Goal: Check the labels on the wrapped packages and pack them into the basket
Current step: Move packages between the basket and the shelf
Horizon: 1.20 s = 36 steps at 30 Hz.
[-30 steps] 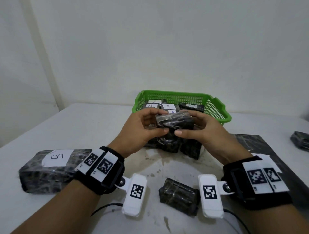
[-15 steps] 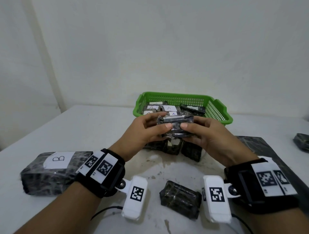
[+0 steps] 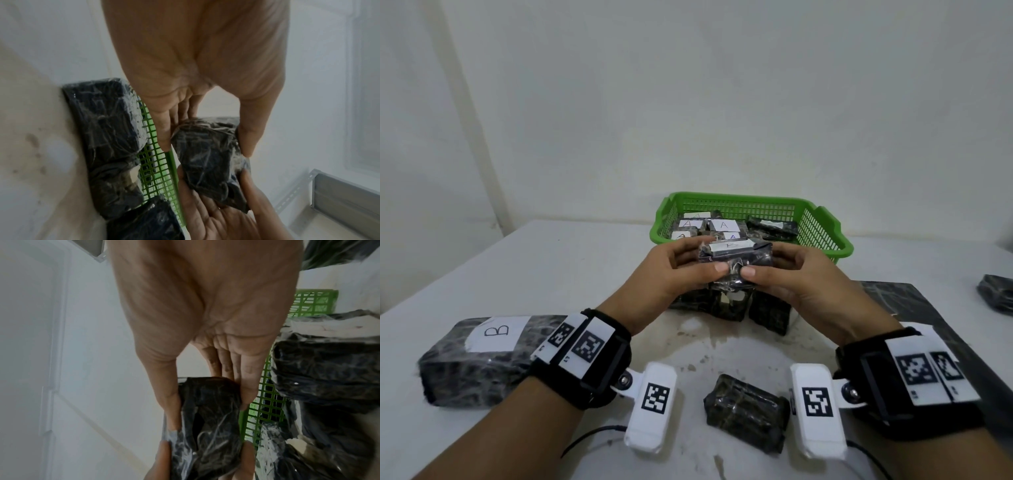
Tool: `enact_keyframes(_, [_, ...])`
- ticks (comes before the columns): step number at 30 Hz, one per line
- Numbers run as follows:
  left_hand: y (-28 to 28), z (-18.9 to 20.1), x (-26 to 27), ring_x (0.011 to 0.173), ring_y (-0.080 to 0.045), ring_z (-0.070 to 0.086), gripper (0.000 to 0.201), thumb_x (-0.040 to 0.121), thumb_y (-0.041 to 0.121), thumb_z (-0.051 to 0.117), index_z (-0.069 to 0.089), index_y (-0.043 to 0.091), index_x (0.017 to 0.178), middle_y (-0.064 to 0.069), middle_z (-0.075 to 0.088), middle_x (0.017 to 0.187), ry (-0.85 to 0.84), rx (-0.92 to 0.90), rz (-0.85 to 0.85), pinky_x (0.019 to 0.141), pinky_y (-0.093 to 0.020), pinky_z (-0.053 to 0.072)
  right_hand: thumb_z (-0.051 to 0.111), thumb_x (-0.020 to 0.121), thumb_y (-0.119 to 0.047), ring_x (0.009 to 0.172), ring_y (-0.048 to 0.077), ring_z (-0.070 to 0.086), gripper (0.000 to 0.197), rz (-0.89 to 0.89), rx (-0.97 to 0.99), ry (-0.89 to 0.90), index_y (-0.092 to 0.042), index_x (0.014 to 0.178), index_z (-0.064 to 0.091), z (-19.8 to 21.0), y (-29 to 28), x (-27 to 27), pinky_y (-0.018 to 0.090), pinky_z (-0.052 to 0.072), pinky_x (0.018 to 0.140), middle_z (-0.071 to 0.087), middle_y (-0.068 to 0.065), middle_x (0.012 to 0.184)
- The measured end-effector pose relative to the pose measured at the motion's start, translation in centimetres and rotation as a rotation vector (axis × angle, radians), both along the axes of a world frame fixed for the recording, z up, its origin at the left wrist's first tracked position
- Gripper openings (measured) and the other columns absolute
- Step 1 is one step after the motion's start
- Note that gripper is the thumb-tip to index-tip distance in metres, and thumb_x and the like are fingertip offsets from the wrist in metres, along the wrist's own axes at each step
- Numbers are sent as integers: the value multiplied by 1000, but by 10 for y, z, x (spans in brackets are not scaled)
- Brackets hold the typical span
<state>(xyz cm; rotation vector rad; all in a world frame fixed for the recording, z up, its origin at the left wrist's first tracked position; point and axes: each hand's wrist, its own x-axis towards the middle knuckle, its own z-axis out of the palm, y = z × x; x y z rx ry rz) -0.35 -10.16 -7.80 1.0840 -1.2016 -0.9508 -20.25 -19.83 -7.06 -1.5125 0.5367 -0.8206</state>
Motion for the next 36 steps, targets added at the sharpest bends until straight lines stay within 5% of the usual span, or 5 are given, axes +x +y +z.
enact_keyframes(15, [3,2,-1,128,-14,59,81,67,-19,80,51,15,135,-3,61,136,-142,-98,-17,95,-28,54,76,79,-29,100,27,77,49,29,116,25,-2,120,73,2,0,2,33,64,80,79,13,114])
enact_keyframes(20, [0,0,-7,122,-26,65,58,82,21,77,58,13,136,-7,67,132,-49,-19,-7,105,-47,50,80,73,-17,99,27,78,46,-6,68,33,-1,117,75,-1,-3,0,29,63,74,80,14,109])
enact_keyframes(23, [-2,-2,-8,116,-35,67,33,94,15,65,65,2,125,-16,72,121,2,-5,56,105,-57,48,83,75,-21,97,25,79,41,-23,50,58,-4,112,77,-2,-3,2,33,63,75,81,12,105])
enact_keyframes(29, [-2,-5,-11,115,-29,69,32,93,10,67,67,5,124,-11,73,120,-68,3,42,104,-51,51,87,64,-36,92,27,80,55,-135,-8,63,-2,107,78,-3,-3,1,37,64,79,82,12,96])
enact_keyframes(36, [-4,-2,-5,116,-34,67,44,87,15,69,62,3,129,-15,71,124,100,8,50,99,-45,55,87,76,-10,99,29,79,45,-61,23,102,-4,118,71,-2,1,4,42,66,82,81,13,105])
